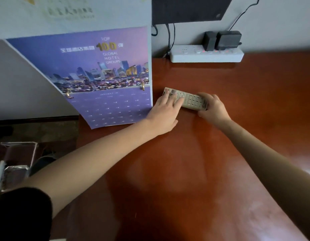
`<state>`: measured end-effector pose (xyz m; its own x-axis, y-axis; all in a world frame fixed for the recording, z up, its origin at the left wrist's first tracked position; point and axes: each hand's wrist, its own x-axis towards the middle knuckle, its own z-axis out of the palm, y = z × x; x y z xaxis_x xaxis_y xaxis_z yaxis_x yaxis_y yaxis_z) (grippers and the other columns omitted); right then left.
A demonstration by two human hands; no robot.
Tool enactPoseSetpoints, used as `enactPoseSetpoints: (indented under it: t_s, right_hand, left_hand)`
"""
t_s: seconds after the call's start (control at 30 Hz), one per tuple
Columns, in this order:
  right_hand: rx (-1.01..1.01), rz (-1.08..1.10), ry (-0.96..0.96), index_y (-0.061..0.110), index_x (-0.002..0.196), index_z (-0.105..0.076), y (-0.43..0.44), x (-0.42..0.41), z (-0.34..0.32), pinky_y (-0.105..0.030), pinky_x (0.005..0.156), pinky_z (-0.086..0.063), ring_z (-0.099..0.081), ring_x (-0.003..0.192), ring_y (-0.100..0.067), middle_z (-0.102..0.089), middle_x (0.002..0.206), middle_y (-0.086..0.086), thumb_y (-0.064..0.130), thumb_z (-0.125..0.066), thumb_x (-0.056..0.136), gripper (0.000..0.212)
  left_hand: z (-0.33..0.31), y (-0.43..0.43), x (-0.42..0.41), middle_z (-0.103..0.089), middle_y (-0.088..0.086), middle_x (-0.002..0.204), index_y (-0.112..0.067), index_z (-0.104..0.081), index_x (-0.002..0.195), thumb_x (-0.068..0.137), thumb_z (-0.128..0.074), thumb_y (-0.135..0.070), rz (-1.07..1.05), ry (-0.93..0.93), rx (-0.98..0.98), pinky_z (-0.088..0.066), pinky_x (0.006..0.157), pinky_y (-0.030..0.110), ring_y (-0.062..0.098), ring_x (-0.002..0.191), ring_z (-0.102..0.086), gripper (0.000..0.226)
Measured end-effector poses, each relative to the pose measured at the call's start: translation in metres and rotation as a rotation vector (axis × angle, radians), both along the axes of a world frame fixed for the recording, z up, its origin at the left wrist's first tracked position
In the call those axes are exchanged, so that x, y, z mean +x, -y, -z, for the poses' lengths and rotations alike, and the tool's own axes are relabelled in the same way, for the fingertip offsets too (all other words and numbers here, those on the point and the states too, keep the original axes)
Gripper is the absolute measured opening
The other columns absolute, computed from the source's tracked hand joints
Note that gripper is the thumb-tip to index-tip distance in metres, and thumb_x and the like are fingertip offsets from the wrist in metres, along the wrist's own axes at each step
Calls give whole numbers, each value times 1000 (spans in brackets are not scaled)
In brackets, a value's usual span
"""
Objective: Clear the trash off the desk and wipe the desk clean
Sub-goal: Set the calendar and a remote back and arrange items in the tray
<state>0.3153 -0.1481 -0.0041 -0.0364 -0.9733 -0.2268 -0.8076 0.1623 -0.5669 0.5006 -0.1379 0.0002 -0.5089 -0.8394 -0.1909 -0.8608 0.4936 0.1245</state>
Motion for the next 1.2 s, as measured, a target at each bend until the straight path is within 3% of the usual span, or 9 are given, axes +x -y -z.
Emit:
enactPoseSetpoints:
  t_s: [0.2, 0.27, 0.37, 0.43, 0.57, 0.67, 0.9, 1.03, 1.2]
  right_hand:
    - [70, -179, 63, 27, 128, -53, 26, -30, -3, -22, 89, -40, -50, 112, -19, -48, 128, -3, -13, -56, 73, 68]
    - [83, -259, 39, 26, 128, -53, 33, -32, -4, -19, 89, -37, -50, 110, -18, -47, 129, -3, -13, -55, 75, 66]
    - [-27, -110, 64, 16, 134, -47, 30, -18, -2, -20, 90, -40, -54, 109, -22, -49, 125, -11, 0, -61, 80, 58]
    - [-34, 14, 137, 12, 133, -45, 15, -1, 6, -25, 93, -44, -56, 107, -20, -53, 122, -11, 12, -66, 81, 56]
    - [39, -25, 282, 14, 138, -37, -3, 33, 18, -28, 90, -46, -54, 105, -15, -54, 120, -2, 15, -65, 83, 62]
    - [55, -10, 342, 17, 139, -37, 11, 45, 15, -36, 86, -52, -58, 103, -19, -57, 121, -3, 10, -61, 84, 60]
    - [113, -6, 320, 20, 140, -39, 26, 45, 8, -35, 90, -51, -59, 103, -18, -58, 121, -2, 4, -53, 86, 58]
    - [119, 26, 369, 18, 131, -50, 20, 46, 5, -39, 86, -53, -61, 101, -19, -63, 116, -2, 4, -51, 85, 48]
    - [58, 24, 185, 15, 121, -57, -11, 44, -2, -22, 80, -43, -56, 98, -15, -63, 111, -2, 4, -45, 86, 38]
  left_hand:
    - [5, 9, -17, -19, 19, 152, -13, -12, 147, 89, -55, -31, -57, -60, 25, -20, 112, 45, 38, 139, -16, 74]
    - [5, 8, -20, -37, 15, 139, -13, -20, 143, 88, -56, -32, -77, -89, 8, -37, 99, 40, 32, 126, -36, 69]
    - [5, -9, -20, -35, 10, 130, -10, -15, 145, 85, -61, -40, -180, -118, 74, -47, 82, 36, 26, 113, -45, 81]
    - [7, -22, -15, -27, 10, 133, -7, -4, 148, 81, -64, -48, -266, -165, 165, -46, 87, 37, 25, 114, -44, 98]
    - [8, -38, 0, -17, 8, 136, -5, 8, 147, 76, -70, -47, -302, -297, 329, -40, 99, 36, 24, 123, -39, 114]
    - [8, -35, 7, -18, 8, 137, -3, 4, 147, 78, -71, -35, -286, -345, 288, -36, 102, 30, 23, 124, -38, 107]
    - [17, -33, -5, -27, 8, 128, -6, -5, 147, 72, -78, -29, -414, -548, 266, -33, 97, 19, 17, 112, -46, 107]
    - [19, -31, -8, -30, 8, 124, -5, -8, 147, 67, -80, -30, -452, -579, 241, -36, 96, 22, 19, 109, -48, 110]
    - [7, -42, 4, -36, 10, 129, -9, -18, 144, 79, -69, -27, -400, -538, 307, -39, 98, 30, 21, 115, -46, 85]
